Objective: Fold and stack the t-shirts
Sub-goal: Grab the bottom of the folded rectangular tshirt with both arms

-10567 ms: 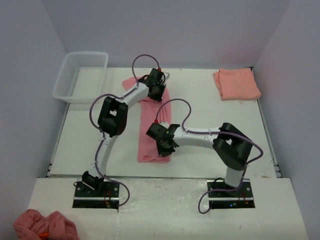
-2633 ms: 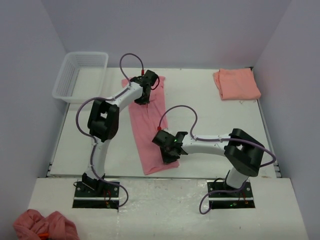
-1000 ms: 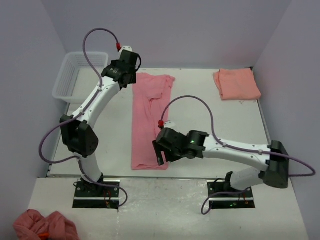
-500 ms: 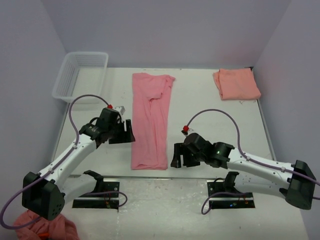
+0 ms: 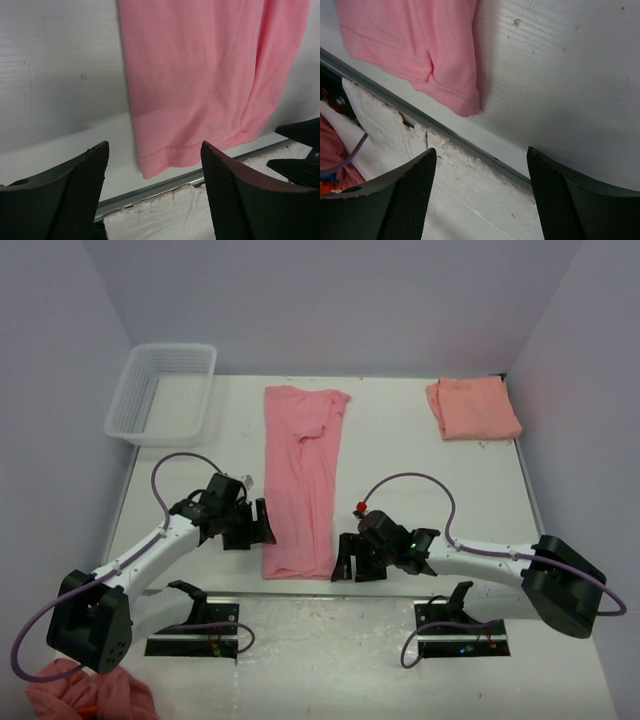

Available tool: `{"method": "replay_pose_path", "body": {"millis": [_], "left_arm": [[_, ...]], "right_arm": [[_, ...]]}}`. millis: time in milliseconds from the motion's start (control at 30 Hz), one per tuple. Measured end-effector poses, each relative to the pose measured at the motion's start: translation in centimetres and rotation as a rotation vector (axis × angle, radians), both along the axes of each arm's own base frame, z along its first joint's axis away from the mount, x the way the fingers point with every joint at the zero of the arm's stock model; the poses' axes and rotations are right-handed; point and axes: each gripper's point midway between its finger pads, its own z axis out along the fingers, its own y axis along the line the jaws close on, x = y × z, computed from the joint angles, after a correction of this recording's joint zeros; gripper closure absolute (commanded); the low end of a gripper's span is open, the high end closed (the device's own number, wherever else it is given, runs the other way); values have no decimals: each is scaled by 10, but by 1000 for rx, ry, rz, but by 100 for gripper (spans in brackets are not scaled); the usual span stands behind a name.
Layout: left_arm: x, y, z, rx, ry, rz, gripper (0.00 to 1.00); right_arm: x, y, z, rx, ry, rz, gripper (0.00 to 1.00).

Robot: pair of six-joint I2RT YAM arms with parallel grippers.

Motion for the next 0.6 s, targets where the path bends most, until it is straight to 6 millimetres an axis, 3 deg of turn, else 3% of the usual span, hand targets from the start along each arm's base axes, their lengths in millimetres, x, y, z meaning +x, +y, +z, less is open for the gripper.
{"method": "replay_pose_path", "body": {"millis": [333,600], "left_arm": [[-8,1,-16,-15,30,51,26],[-7,0,-10,-37,-1,67,26]], "right_arm": [[25,27,-7,73,40,-13,29],[35,50,-8,158,55,2,35]]}}
